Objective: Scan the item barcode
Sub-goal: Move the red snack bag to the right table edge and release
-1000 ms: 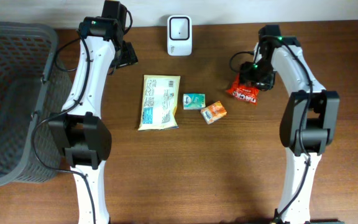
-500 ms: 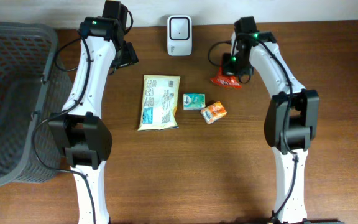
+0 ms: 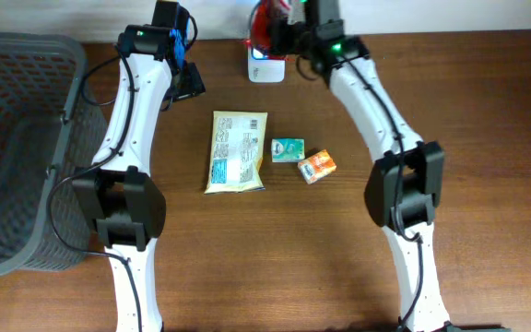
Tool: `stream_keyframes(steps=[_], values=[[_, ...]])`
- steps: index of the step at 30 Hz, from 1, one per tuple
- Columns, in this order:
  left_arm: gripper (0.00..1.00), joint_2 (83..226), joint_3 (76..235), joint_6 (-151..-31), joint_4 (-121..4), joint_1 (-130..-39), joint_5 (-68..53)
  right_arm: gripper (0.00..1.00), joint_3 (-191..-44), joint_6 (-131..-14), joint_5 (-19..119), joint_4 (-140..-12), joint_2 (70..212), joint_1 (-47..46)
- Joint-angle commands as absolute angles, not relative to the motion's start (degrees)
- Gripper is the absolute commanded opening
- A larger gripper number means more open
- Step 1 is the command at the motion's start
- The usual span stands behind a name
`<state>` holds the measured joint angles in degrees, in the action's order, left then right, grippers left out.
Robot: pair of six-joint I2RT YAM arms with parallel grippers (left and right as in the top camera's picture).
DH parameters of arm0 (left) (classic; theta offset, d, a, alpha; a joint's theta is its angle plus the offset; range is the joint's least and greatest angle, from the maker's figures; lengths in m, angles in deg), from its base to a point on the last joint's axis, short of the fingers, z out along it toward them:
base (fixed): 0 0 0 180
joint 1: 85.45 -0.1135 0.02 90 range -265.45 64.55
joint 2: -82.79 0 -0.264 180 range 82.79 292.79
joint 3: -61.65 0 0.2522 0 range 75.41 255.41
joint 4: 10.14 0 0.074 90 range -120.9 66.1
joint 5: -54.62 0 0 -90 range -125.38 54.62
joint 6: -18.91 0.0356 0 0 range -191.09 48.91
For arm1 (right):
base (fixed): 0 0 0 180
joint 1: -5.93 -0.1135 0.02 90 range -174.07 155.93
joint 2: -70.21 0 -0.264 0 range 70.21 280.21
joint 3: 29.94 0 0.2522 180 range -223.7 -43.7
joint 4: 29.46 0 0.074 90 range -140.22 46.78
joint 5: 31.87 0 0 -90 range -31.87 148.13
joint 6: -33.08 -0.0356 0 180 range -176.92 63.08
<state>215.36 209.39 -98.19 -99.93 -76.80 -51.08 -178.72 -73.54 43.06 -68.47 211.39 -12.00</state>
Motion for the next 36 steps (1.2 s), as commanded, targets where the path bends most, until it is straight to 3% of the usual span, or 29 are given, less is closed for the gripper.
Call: stream_keyframes(steps=[1,14,22,27,31,36], values=[[0.99,213.9,209.3,-98.9,-100.0,-77.0,-51.7,0.04,-179.7,-75.8,49.2,-68.1,213.3,-14.2],[0.99,213.9,209.3,-98.9,-100.0,-77.0,-51.7,0.04,-179.8,-80.4,55.4,-77.8,210.5,-11.1],[0.99,213.9,209.3,-98.9,-100.0,-77.0,-51.7,0.04,-179.8,-80.4,55.4,-96.8,200.4,12.2],[0.99,213.9,209.3,-98.9,-100.0,-77.0,-51.7,0.04,-179.6,-80.3,58.3,-109.8,201.0,34.2],[0.99,213.9,209.3,-98.9,-100.0,-77.0,-51.7,0.04,-179.6,-76.6,58.4,-110.1,201.3,44.8],[0.99,213.9,209.3,-98.9,-100.0,-77.0,-51.7,0.11,-179.5,-75.1,58.8,-109.8,203.3,50.8]])
